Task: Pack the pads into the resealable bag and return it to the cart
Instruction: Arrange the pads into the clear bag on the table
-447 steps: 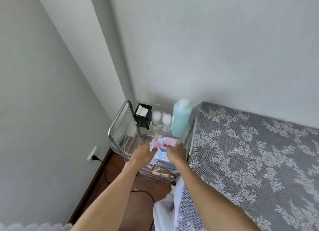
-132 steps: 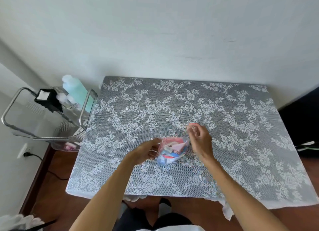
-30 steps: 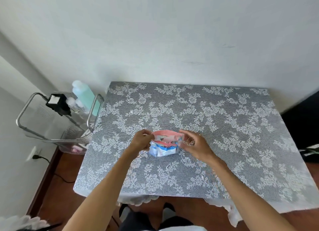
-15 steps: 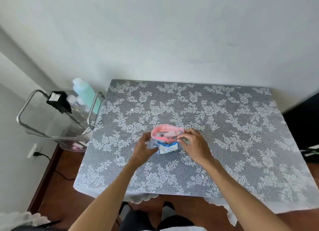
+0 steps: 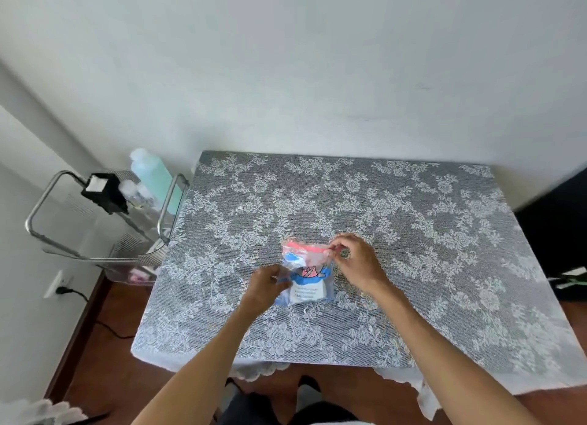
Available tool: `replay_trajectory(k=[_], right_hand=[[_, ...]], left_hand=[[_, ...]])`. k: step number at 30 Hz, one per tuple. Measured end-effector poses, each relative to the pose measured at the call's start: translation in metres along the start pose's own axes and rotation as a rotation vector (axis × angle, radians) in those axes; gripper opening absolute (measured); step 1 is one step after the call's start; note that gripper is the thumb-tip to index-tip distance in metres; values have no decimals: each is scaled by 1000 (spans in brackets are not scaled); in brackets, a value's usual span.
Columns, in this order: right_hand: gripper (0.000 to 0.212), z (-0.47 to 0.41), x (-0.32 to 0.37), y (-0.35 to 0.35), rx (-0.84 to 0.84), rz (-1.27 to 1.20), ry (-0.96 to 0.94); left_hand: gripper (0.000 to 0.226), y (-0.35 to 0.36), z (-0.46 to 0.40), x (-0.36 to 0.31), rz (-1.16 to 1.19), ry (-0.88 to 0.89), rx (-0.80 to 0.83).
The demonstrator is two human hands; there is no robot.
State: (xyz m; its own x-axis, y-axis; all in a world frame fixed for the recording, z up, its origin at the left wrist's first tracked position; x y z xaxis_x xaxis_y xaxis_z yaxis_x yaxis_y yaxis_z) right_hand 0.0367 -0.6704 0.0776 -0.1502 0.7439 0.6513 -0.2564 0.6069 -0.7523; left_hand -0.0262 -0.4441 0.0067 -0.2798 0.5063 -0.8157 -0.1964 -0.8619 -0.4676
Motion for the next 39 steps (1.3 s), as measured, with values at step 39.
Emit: replay_trajectory(k=[39], right_hand=[[5, 1, 6, -24, 141, -228, -122]], left_hand=[[32, -26, -11, -46, 256, 215, 17]])
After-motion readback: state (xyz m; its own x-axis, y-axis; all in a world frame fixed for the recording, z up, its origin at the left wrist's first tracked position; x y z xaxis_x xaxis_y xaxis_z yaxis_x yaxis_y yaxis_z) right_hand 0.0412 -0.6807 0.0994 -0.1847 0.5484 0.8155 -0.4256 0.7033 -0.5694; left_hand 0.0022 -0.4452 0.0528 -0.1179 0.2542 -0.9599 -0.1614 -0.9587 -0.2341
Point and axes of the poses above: each hand's wrist, its own z-axis away from the middle knuckle, its own y-axis out of the palm, x = y × z, the point moved 3 cm from there along -z, towards the middle knuckle, and after that the axes turned 1 degree about x, right-handed, at the moved point
